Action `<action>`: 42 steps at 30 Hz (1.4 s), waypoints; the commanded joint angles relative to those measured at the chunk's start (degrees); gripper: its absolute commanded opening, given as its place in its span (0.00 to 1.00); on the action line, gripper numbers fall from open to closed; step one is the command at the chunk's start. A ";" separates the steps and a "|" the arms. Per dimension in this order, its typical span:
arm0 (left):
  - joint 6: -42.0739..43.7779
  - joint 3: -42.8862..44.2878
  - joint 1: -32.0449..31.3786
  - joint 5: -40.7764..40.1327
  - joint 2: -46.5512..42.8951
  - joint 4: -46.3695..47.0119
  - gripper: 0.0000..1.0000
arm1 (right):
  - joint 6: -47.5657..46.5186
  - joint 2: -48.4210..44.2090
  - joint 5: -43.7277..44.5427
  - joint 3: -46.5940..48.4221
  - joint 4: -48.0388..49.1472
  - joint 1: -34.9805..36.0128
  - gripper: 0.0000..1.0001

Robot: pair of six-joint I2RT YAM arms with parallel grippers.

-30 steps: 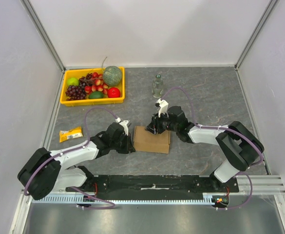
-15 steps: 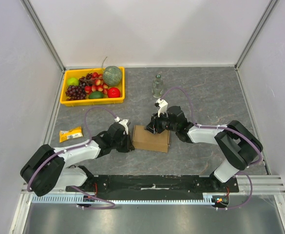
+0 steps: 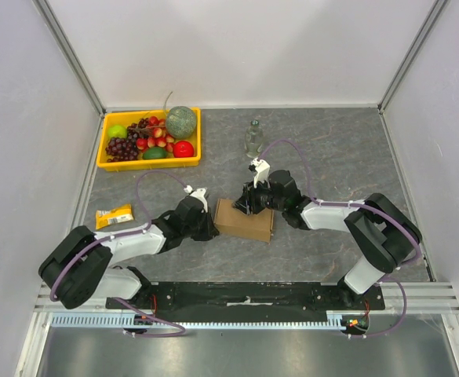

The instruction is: Fold the paper box

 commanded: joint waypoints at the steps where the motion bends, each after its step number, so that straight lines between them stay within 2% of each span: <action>1: -1.83 -0.14 0.19 -5.27 3.54 1.06 0.11 | -0.76 1.36 -0.51 -0.02 -3.90 0.96 0.45; 4: -2.09 -1.28 0.10 -3.34 2.85 0.80 0.11 | -0.84 0.31 -0.16 -0.11 -4.25 0.96 0.45; 9: -2.62 -5.32 0.10 1.40 -3.47 -1.30 0.11 | -0.84 -1.62 0.37 0.50 -5.04 0.88 0.45; 17: -4.29 -8.58 -0.60 9.58 -23.32 -11.58 0.11 | -0.75 -7.33 1.77 2.61 -7.32 0.88 0.49; 20: -4.56 -8.15 -0.60 10.90 -30.88 -13.70 0.11 | -1.28 -10.32 5.54 3.14 -10.57 0.79 0.52; 22: -4.30 -7.53 -0.51 10.12 -33.80 -14.23 0.11 | -1.46 -11.73 11.85 4.19 -15.04 0.61 0.53; 24: -4.12 -7.00 -0.51 8.54 -33.37 -14.23 0.11 | -1.37 -12.00 20.54 5.77 -21.10 0.26 0.53; 27: -3.50 -6.04 -0.60 7.83 -27.85 -12.48 0.06 | -1.54 -11.21 27.69 7.18 -26.39 -1.31 0.51; 32: -3.86 -5.42 -0.51 5.01 -18.44 -5.90 0.02 | -3.13 -6.64 30.16 9.99 -31.23 -3.43 0.48; 37: -2.80 -3.13 -0.60 11.51 -11.93 1.75 0.02 | -4.18 -1.63 30.96 13.16 -35.62 -3.69 0.46; 42: -1.83 -1.82 -0.95 13.10 -5.87 5.45 0.02 | -4.18 -0.22 28.85 12.29 -38.18 -3.69 0.42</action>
